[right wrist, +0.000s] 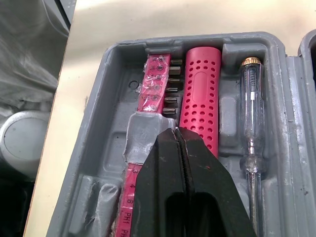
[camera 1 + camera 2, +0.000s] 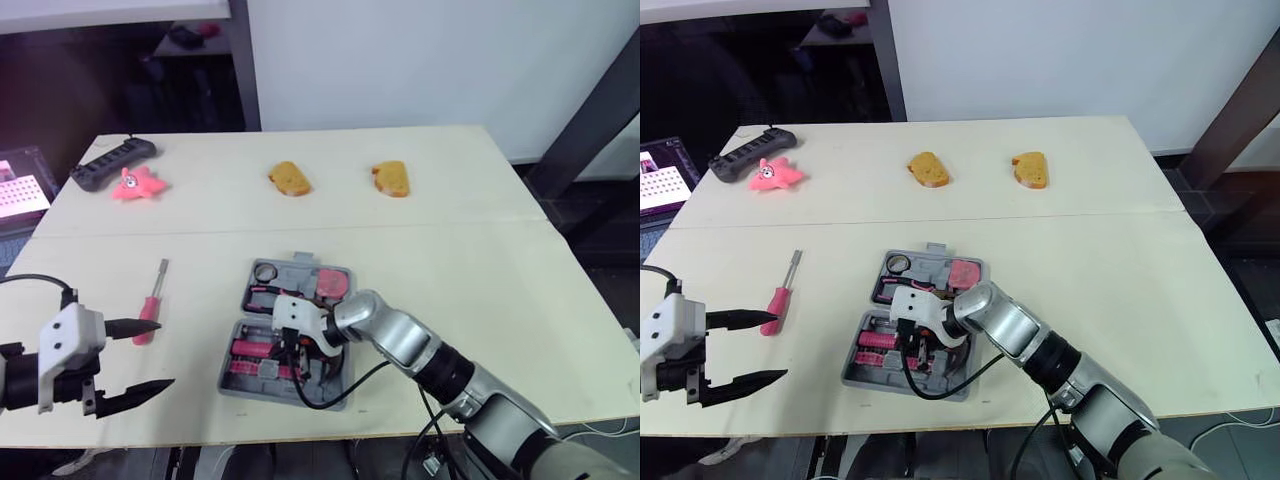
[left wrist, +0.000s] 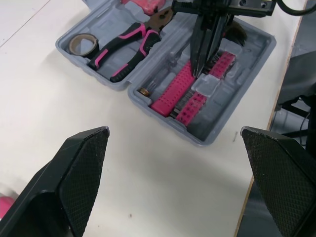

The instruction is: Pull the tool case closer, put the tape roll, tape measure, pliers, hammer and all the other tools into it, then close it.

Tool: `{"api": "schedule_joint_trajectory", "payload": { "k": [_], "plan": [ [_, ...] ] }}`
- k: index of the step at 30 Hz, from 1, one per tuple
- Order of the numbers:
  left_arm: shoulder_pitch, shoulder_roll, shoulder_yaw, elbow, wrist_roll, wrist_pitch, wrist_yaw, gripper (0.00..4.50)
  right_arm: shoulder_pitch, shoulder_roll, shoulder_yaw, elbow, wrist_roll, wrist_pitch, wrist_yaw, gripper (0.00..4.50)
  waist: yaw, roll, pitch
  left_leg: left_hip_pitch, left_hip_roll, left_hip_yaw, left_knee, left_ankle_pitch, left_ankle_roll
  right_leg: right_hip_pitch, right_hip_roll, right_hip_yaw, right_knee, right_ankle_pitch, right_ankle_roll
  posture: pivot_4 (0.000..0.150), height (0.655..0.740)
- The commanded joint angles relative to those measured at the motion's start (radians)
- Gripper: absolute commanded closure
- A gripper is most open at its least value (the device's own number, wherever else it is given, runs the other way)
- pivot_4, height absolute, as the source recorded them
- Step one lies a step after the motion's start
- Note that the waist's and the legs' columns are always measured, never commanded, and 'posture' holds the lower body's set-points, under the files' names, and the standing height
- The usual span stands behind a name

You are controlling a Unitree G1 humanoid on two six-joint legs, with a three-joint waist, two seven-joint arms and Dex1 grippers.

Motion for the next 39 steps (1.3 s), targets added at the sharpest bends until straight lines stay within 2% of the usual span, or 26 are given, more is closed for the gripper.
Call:
{"api": "schedule_joint_trajectory", "payload": {
  "k": [1, 5, 11, 25, 39],
  "plan": [
    [0.009, 0.0, 0.008, -0.012, 0.002, -0.017, 0.001, 0.0, 0.006, -0.006, -0.057, -0.029, 0.013, -0.008, 0.007, 4.45, 0.0, 0.0, 0.0, 0.0, 0.0, 0.0, 0.0, 0.0, 0.0, 0.0, 0.0, 0.0, 0.0, 0.0, 0.0, 0.15, 0.74],
    [0.011, -0.002, 0.007, -0.013, 0.002, -0.022, 0.005, 0.0, -0.014, -0.018, -0.053, -0.077, -0.016, -0.067, 0.02, 4.45, -0.002, 0.0, 0.0, 0.0, 0.0, 0.0, -0.001, 0.0, 0.0, -0.001, 0.0, 0.0, 0.0, 0.0, 0.0, 0.15, 0.74],
    [0.007, -0.002, 0.0, -0.011, 0.003, -0.027, 0.011, 0.0, -0.026, -0.021, -0.033, -0.055, -0.06, -0.098, 0.031, 4.45, -0.005, 0.0, 0.0, -0.001, 0.0, 0.0, -0.002, 0.0, 0.0, -0.002, 0.0, 0.0, 0.0, 0.0, 0.0, 0.15, 0.74],
    [0.004, 0.006, -0.01, 0.012, 0.014, -0.044, 0.003, 0.0, 0.018, -0.03, -0.025, -0.059, -0.076, -0.084, 0.063, 4.45, -0.004, 0.0, 0.0, -0.001, 0.0, 0.0, -0.001, 0.0, 0.0, -0.002, 0.0, 0.0, 0.0, 0.0, 0.0, 0.15, 0.74],
    [0.019, 0.005, 0.003, 0.006, 0.015, -0.056, -0.003, 0.0, 0.058, -0.052, 0.042, 0.046, -0.147, -0.072, 0.087, 4.45, -0.004, 0.0, 0.0, 0.0, 0.0, 0.0, 0.0, 0.0, 0.0, -0.001, 0.0, 0.0, 0.0, 0.0, 0.0, 0.15, 0.74]
  ]
}}
